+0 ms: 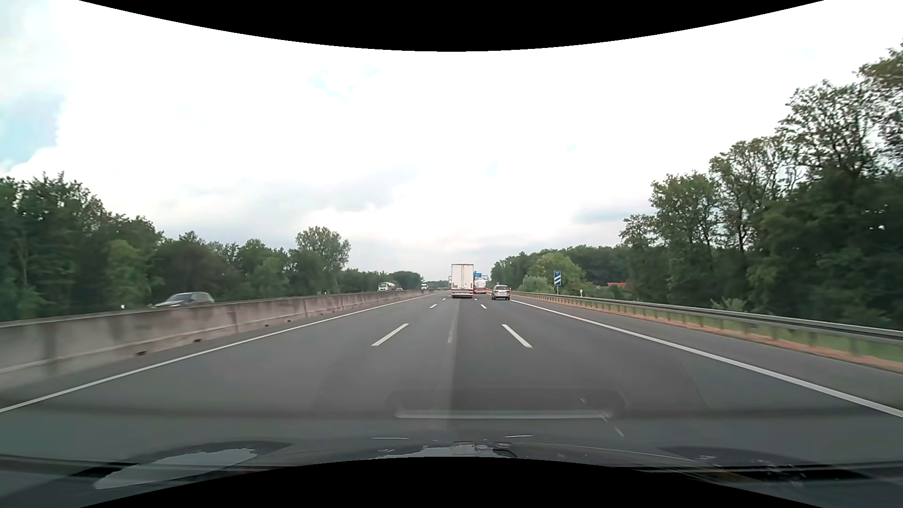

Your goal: Follow the waypoints while adhering to traffic rules and regulations

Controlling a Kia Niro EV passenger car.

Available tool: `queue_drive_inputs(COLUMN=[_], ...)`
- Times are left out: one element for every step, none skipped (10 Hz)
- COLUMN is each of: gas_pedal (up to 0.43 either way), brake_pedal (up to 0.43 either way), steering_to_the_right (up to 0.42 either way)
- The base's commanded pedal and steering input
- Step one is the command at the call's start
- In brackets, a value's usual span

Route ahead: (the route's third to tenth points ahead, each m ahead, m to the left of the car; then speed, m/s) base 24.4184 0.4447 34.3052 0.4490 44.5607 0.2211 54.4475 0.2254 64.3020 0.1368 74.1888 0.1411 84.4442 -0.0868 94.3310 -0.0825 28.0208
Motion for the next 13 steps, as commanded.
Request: queue_drive_inputs(gas_pedal=[0.22, 0.22, 0.22, 0.22, 0.22, 0.22, 0.22, 0.22, 0.22, 0.22, 0.22, 0.22, 0.22], brake_pedal=[0.0, 0.0, 0.0, 0.0, 0.0, 0.0, 0.0, 0.0, 0.0, 0.0, 0.0, 0.0, 0.0], steering_to_the_right=[-0.001, -0.001, -0.001, -0.001, -0.001, -0.002, -0.001, -0.001, -0.001, -0.001, -0.001, -0.001, -0.001])
